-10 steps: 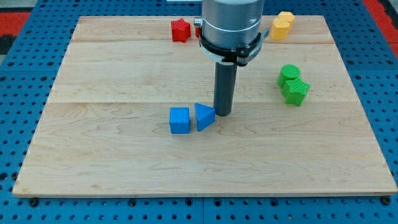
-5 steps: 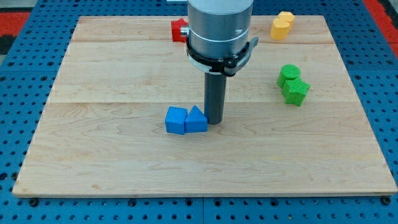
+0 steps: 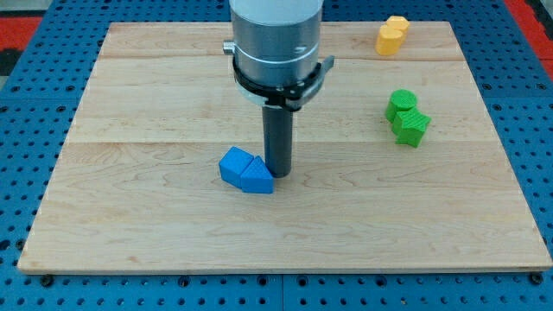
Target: Push the blue triangle along with the blue cube left a bit
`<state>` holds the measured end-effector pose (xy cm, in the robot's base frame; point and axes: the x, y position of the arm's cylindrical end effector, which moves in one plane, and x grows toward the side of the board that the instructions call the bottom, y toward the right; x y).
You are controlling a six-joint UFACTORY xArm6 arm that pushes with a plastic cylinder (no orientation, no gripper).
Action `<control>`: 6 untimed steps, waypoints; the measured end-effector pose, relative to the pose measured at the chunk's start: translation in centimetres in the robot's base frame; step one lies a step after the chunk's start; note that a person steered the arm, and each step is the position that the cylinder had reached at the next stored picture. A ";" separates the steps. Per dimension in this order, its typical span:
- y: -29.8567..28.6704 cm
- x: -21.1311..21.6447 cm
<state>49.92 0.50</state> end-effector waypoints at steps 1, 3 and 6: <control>3.0 3.4; 3.2 4.7; -2.0 0.3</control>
